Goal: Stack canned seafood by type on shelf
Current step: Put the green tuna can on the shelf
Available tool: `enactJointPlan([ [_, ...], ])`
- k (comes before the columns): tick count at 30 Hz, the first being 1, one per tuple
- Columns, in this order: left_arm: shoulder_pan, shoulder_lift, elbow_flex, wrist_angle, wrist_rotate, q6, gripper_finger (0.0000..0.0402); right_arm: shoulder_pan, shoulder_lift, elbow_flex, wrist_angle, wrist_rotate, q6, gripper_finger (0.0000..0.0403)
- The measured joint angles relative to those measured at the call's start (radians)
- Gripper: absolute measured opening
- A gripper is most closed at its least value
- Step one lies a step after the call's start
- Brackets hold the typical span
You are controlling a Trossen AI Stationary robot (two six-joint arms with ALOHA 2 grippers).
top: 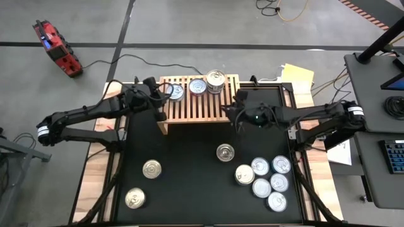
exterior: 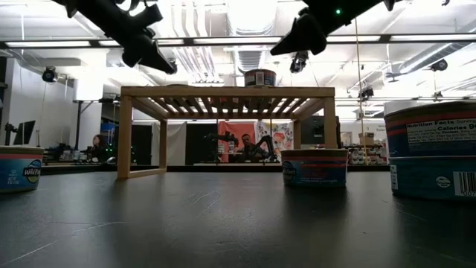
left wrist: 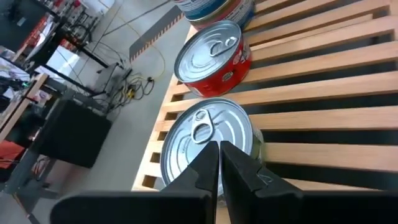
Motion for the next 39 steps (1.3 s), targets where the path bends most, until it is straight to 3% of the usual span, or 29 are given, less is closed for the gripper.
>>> enactJointPlan([
  [3, 0.027, 0.016, 0.000, 0.008, 0.020, 0.003, 0.0000, -0.024, -0.008, 0.000, -0.030, -0.008, 0.012, 0.0013],
  [8, 0.064, 0.053, 0.000, 0.029, 0.180, 0.019, 0.0000, -0.027, -0.010, 0.000, -0.055, -0.009, 0.015, 0.0010],
  [39, 0.115, 0.143, 0.004, 0.082, 0.169, 0.049, 0.0000, -0.025, -0.010, 0.000, -0.057, -0.001, 0.020, 0.0013],
])
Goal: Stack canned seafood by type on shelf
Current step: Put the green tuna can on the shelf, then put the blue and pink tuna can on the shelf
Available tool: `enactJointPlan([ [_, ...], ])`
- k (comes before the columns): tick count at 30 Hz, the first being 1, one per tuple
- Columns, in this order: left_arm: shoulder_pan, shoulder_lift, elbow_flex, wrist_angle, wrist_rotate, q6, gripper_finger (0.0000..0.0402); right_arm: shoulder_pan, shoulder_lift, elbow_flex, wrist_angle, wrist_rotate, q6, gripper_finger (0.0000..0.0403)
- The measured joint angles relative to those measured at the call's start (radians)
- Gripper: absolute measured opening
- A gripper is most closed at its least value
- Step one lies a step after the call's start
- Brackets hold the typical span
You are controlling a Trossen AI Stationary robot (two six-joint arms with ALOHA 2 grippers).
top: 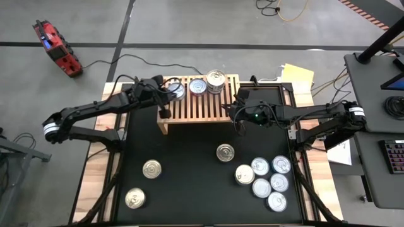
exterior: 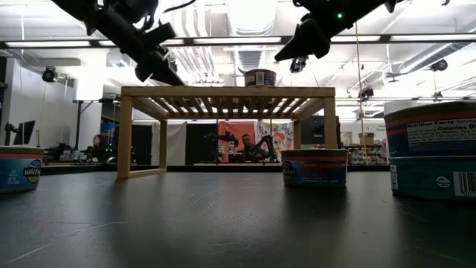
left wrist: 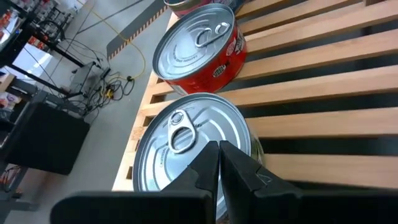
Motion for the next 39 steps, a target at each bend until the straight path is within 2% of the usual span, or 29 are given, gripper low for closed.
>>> enactJointPlan([
  [8, 0.007, 0.030, 0.000, 0.059, -0.019, 0.027, 0.0000, 0.000, 0.000, 0.000, 0.000, 0.000, 0.001, 0.0013],
  [26, 0.055, 0.144, 0.126, -0.006, -0.027, 0.038, 0.0000, 0.000, 0.000, 0.000, -0.016, 0.000, 0.002, 0.0013],
  [35, 0.055, 0.076, 0.188, -0.124, -0.024, 0.034, 0.0000, 0.000, 0.000, 0.000, -0.045, 0.000, 0.029, 0.0013],
  [39, 0.053, 0.027, 0.193, -0.136, 0.046, -0.005, 0.0000, 0.000, 0.000, 0.000, -0.047, 0.000, 0.044, 0.0013],
])
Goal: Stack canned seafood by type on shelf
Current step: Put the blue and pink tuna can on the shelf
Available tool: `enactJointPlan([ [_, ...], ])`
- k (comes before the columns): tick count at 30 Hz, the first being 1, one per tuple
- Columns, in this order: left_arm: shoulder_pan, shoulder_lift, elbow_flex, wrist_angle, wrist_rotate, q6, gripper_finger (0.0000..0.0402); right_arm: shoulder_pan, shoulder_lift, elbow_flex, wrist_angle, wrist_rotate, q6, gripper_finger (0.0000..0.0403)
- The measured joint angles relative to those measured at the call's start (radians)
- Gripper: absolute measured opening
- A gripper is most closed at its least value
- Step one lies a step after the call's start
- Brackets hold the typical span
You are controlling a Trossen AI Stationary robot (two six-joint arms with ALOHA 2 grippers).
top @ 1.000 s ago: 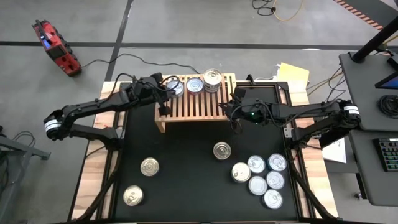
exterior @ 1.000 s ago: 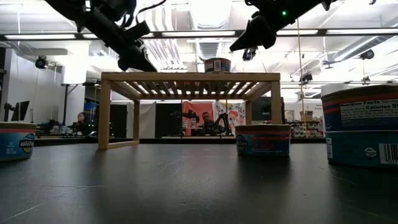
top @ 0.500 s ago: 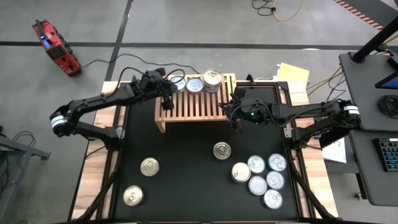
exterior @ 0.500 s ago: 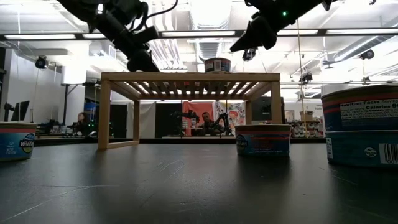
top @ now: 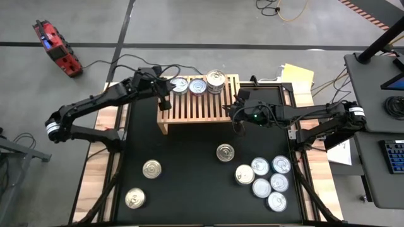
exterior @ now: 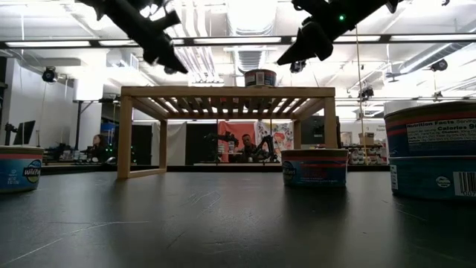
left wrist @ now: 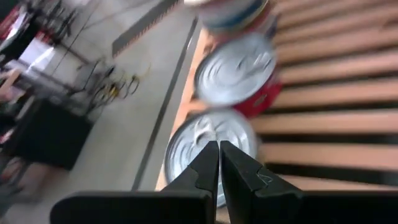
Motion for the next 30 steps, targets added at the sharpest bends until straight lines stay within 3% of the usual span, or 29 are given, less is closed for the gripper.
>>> enactJointPlan([
  [7, -0.017, -0.111, -0.019, 0.002, 0.396, -0.144, 0.0000, 0.014, 0.000, 0.000, -0.013, 0.001, 0.036, 0.0013],
  [10, -0.080, -0.138, -0.081, 0.101, 0.434, -0.225, 0.0000, 0.035, 0.000, 0.000, -0.018, 0.000, 0.056, 0.0013],
  [17, -0.363, -0.197, -0.256, 0.262, 0.090, -0.315, 0.0000, 0.127, 0.000, 0.000, -0.080, 0.000, 0.163, 0.0013],
  [21, -0.534, -0.229, -0.290, 0.290, -0.038, -0.365, 0.0000, 0.198, 0.000, 0.000, -0.128, 0.000, 0.257, 0.0013],
  [30, -0.826, -0.191, -0.345, 0.377, -0.450, -0.495, 0.0000, 0.314, -0.001, 0.000, -0.226, -0.021, 0.630, 0.0013],
])
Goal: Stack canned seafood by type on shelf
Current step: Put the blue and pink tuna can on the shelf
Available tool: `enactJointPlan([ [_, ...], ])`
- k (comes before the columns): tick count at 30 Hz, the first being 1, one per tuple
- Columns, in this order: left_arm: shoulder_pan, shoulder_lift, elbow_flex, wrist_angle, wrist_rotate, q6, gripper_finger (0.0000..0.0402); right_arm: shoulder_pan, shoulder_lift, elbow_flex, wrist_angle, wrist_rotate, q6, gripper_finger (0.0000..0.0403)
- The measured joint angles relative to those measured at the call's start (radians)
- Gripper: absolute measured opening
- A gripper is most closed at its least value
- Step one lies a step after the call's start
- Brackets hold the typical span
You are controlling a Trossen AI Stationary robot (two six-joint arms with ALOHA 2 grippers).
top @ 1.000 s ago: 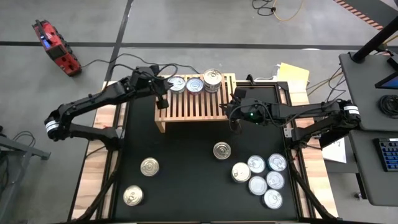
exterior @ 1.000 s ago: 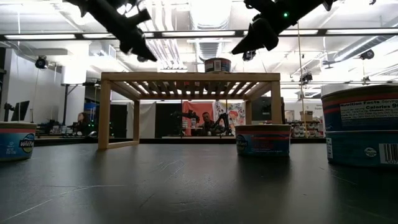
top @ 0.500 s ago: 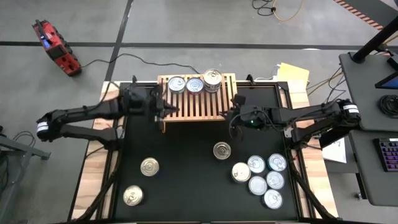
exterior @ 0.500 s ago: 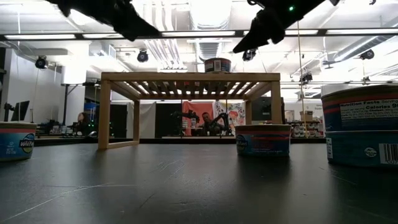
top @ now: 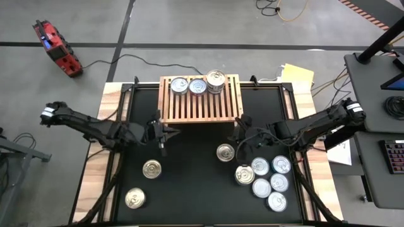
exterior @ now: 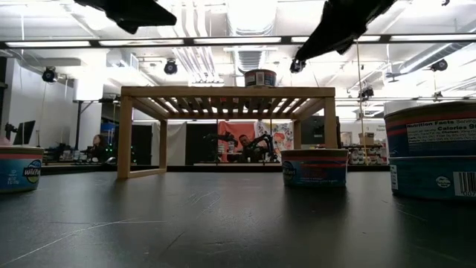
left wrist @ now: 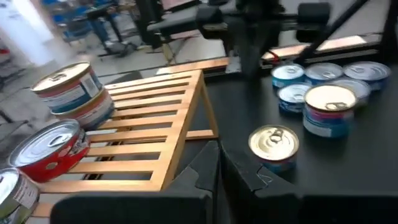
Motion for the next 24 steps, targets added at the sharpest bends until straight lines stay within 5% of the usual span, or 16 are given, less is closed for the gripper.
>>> enactJointPlan([
  [15, -0.127, 0.187, -0.022, 0.074, -0.048, -0.135, 0.0000, 0.083, 0.086, 0.001, -0.027, -0.166, 0.343, 0.0013],
  [24, -0.170, 0.274, 0.046, 0.076, -0.048, -0.144, 0.0000, 0.199, 0.203, 0.163, -0.324, -0.198, 0.528, 0.0013],
])
